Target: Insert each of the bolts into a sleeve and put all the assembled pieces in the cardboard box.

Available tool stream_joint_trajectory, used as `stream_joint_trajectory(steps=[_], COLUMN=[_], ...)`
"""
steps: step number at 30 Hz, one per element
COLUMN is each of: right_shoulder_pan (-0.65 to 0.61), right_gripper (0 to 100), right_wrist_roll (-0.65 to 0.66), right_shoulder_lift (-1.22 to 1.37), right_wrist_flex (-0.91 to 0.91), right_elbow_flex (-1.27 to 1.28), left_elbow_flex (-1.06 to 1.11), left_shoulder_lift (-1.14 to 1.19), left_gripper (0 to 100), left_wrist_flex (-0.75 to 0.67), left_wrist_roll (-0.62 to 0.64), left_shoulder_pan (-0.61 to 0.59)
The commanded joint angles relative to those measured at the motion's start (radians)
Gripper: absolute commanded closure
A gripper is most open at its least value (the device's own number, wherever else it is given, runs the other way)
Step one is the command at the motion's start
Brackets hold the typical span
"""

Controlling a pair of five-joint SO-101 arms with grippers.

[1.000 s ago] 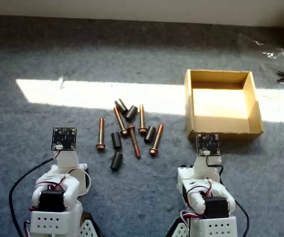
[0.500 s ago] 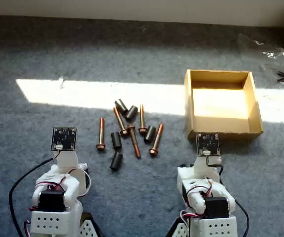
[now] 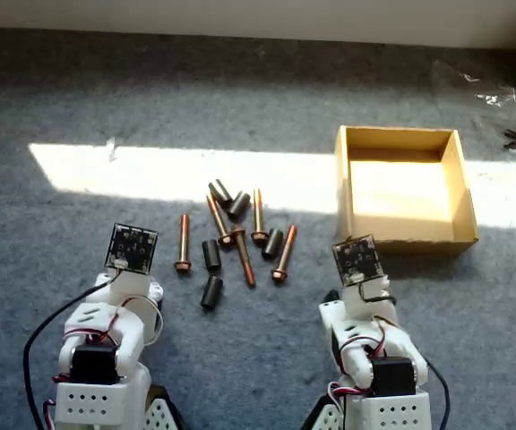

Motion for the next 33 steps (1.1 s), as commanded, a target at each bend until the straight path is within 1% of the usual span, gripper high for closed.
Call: stream_joint_trajectory(steps=[1,5,7,11,13,15,17,23,27,30,33], right_shoulder_pan=[0.007,0.012,0.012,0.013,0.013,0.013,0.013,0.036,0.058,0.081,0.093], right_gripper=[92.9,92.9,92.9,92.9,92.9,92.7,92.7,92.6,92.6,92.6,92.6], right_wrist_roll=[0.055,0.023,0.025,0.081,0.089,0.091,0.098,0.215,0.224,0.222,0.201], right_shoulder_lift=[-0.004,-0.004,-0.004,-0.004,-0.004,-0.004,-0.004,-0.002,0.018,0.147,0.361], right_wrist_flex=[-0.061,-0.084,-0.081,-0.076,-0.051,-0.018,0.015,0.142,0.174,0.176,0.173], right_elbow_flex=[0.097,0.097,0.093,0.096,0.090,0.088,0.074,-0.203,-0.354,-0.470,-0.607], left_elbow_flex=[-0.007,-0.119,-0.176,-0.220,-0.219,-0.199,-0.160,-0.116,-0.110,-0.101,-0.099], left_shoulder_lift=[-0.005,-0.005,-0.004,-0.002,-0.002,-0.002,-0.002,-0.002,-0.002,-0.002,-0.002], left_gripper=[99,99,99,99,99,99,99,99,99,99,99], left_wrist_flex=[-0.060,-0.061,-0.060,-0.064,-0.060,-0.064,-0.086,-0.104,-0.104,-0.104,-0.106], left_wrist_roll=[-0.017,-0.018,-0.017,-0.012,-0.006,0.032,0.040,0.040,0.038,0.038,0.037], left_shoulder_pan=[-0.019,-0.104,-0.114,-0.094,-0.064,-0.035,-0.033,-0.031,-0.031,-0.031,-0.031])
